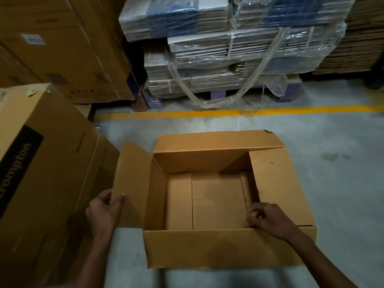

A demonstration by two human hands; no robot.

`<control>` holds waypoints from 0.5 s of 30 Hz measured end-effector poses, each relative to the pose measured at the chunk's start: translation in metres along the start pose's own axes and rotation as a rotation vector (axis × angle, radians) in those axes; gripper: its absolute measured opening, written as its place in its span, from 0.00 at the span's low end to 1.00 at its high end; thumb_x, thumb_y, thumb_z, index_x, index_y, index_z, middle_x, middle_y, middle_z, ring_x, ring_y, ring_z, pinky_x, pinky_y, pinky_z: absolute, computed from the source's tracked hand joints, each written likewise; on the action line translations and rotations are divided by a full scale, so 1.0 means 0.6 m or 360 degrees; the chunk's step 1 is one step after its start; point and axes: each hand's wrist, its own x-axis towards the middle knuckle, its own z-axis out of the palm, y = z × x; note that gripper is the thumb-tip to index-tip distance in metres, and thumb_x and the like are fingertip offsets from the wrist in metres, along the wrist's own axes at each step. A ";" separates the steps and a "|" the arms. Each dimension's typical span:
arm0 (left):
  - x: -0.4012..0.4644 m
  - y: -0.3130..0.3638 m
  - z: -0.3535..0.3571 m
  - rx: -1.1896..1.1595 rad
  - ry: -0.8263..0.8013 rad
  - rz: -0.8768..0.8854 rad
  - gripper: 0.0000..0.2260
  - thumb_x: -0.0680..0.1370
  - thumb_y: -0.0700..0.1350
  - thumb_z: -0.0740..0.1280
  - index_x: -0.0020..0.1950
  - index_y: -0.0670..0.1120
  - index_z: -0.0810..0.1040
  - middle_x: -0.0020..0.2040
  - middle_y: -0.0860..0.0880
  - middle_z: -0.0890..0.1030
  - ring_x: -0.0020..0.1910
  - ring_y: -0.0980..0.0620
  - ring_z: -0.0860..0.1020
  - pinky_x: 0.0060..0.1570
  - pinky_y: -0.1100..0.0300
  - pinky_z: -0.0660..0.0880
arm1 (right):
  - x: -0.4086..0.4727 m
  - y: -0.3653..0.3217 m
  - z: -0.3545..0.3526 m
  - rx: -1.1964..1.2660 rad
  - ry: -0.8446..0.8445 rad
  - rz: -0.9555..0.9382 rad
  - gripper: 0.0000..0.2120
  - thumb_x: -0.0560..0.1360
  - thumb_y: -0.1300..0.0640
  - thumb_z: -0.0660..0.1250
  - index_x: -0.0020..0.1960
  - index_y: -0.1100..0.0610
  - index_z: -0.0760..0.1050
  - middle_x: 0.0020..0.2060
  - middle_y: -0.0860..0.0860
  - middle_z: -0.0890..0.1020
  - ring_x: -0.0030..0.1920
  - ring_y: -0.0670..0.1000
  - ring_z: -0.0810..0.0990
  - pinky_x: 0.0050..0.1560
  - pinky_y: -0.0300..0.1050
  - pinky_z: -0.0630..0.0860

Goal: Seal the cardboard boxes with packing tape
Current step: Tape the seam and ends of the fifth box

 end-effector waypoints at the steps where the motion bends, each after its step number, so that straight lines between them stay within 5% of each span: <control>1: -0.019 0.015 0.014 -0.0059 -0.0102 0.0029 0.15 0.78 0.42 0.74 0.64 0.42 0.81 0.56 0.42 0.83 0.49 0.45 0.82 0.40 0.56 0.77 | -0.003 -0.008 0.014 -0.0035 -0.0100 -0.0040 0.07 0.75 0.47 0.75 0.50 0.48 0.83 0.42 0.42 0.84 0.44 0.41 0.81 0.48 0.43 0.79; 5: -0.091 0.036 0.123 -0.0004 -0.0480 0.0344 0.16 0.74 0.42 0.78 0.61 0.48 0.83 0.55 0.50 0.82 0.49 0.55 0.82 0.46 0.61 0.79 | -0.003 -0.024 0.057 -0.0148 -0.0206 -0.0100 0.16 0.69 0.35 0.73 0.48 0.44 0.81 0.43 0.39 0.82 0.46 0.40 0.80 0.44 0.37 0.75; 9: -0.137 -0.005 0.219 0.0652 -0.0734 0.0476 0.23 0.78 0.49 0.73 0.73 0.49 0.75 0.70 0.49 0.76 0.70 0.46 0.72 0.69 0.52 0.70 | 0.001 -0.032 0.061 -0.0130 -0.0165 -0.0083 0.07 0.71 0.44 0.77 0.44 0.43 0.81 0.44 0.41 0.84 0.45 0.41 0.80 0.48 0.42 0.78; 12: -0.164 -0.047 0.234 0.0920 -0.0832 0.0506 0.23 0.83 0.56 0.62 0.75 0.46 0.72 0.73 0.46 0.75 0.74 0.45 0.69 0.73 0.50 0.64 | -0.009 -0.026 0.063 -0.0120 -0.0137 -0.0081 0.06 0.71 0.49 0.78 0.46 0.45 0.82 0.46 0.44 0.84 0.45 0.41 0.79 0.43 0.32 0.73; 15: -0.174 -0.082 0.224 0.0735 -0.0658 0.0629 0.25 0.80 0.58 0.56 0.72 0.47 0.75 0.69 0.44 0.78 0.70 0.42 0.73 0.72 0.43 0.66 | -0.031 -0.019 0.066 0.0011 0.0010 -0.0116 0.06 0.73 0.53 0.77 0.49 0.48 0.83 0.48 0.44 0.83 0.46 0.41 0.79 0.44 0.29 0.72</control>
